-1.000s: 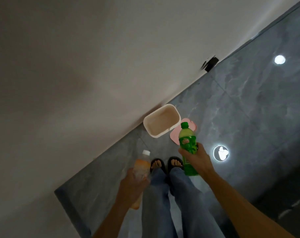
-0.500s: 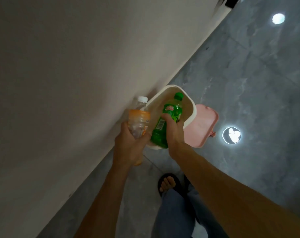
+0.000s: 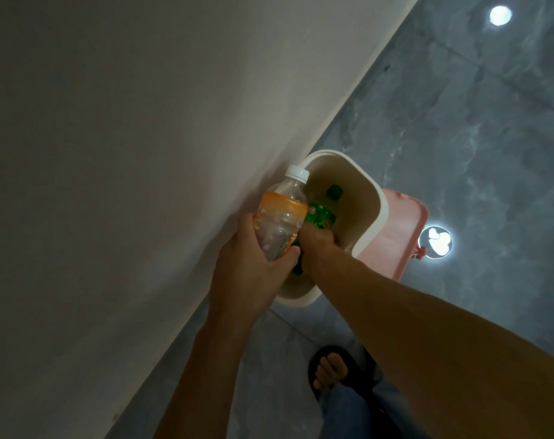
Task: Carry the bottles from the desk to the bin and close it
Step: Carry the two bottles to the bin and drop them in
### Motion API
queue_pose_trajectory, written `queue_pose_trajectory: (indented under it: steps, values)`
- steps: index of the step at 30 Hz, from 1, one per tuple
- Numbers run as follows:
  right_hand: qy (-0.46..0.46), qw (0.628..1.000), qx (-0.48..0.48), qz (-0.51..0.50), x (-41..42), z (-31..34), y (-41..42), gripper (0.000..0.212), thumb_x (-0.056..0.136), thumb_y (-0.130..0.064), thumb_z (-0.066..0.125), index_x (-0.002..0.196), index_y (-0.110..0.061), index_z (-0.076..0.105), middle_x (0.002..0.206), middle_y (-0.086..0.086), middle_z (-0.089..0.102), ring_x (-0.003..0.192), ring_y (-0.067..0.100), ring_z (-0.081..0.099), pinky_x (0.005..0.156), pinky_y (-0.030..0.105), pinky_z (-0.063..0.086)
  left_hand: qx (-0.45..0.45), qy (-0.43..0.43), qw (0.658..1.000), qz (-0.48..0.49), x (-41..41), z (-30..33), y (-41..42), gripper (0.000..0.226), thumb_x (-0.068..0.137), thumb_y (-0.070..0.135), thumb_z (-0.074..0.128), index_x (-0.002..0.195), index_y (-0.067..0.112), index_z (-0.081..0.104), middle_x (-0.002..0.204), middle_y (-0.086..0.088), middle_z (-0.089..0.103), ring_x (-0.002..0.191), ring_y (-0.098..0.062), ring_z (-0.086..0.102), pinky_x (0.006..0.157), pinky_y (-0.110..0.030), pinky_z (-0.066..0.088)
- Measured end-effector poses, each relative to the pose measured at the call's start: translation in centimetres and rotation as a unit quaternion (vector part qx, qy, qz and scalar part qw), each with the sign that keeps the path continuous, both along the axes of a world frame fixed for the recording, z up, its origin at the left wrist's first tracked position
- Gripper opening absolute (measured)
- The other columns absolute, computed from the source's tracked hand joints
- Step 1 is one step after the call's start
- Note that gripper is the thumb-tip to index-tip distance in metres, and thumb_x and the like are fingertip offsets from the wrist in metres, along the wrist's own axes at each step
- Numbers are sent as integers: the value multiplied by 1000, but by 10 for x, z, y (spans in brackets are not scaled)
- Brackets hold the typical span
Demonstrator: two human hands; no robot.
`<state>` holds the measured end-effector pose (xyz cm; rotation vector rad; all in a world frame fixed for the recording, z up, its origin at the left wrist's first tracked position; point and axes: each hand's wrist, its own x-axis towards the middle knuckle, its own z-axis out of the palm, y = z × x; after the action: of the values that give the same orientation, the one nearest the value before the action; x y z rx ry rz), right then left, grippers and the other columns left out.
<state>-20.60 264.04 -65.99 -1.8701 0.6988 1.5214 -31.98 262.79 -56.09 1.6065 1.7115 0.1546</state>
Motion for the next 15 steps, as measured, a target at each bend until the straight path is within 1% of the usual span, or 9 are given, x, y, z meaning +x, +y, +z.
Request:
queue_pose_trajectory:
  steps: [3,6,7,9,10,11,13,14,15]
  values:
    - [4,1000,13,5,3,0,0,78,83,-35,75,148,-16,37,134,15,54,117,36,58,99,46,53,-5,-10,1000,0,0,-1,1,65,57,68,74,112,47,47,94,20,64,83,2,64,64,-24,52]
    - [-23,995,36,87,12,23,-1,55,90,-25,68,138,-12,47,123,12,60,102,28,59,84,37,48,-16,-8,1000,0,1,3,4,66,57,68,75,113,46,47,92,21,63,81,3,63,61,-20,48]
    - [-46,989,49,129,16,34,-3,52,91,-23,66,138,-11,47,122,12,60,101,28,58,84,37,48,-23,-7,1000,2,1,5,4,65,57,67,76,112,46,48,91,20,64,81,2,64,60,-21,48]
    - [-111,963,110,221,25,61,-11,51,93,-21,63,139,-13,44,126,10,61,107,27,59,93,38,49,-37,-3,999,-1,3,11,5,64,58,66,76,112,45,48,93,18,65,81,1,65,60,-22,48]
    - [-150,936,161,275,30,75,-19,50,94,-22,63,140,-16,44,129,9,61,112,26,59,99,39,49,-43,-1,999,-6,5,13,5,66,58,66,75,114,44,48,95,17,65,83,-1,65,61,-24,50]
    - [-201,895,210,338,36,88,-30,49,94,-21,62,140,-17,45,133,7,60,117,24,59,103,39,48,-48,3,999,-12,7,16,5,68,58,66,75,116,42,48,97,16,65,85,-5,66,64,-28,54]
    - [-332,781,283,447,52,105,-58,52,95,-16,60,145,-17,45,144,4,54,129,20,53,111,36,44,-51,9,998,-25,14,18,6,74,59,63,75,124,40,47,106,14,65,94,-12,67,75,-38,59]
    - [-392,722,307,480,61,109,-71,55,95,-15,60,147,-17,42,150,2,48,135,19,49,113,36,43,-47,11,998,-34,19,18,7,76,61,61,75,127,40,45,112,12,65,99,-15,66,81,-41,59]
    - [-435,676,314,505,70,109,-82,60,95,-16,61,150,-17,39,155,1,42,142,19,42,116,39,41,-37,16,998,-48,23,16,8,78,62,61,75,130,40,43,117,11,64,104,-16,65,85,-43,59]
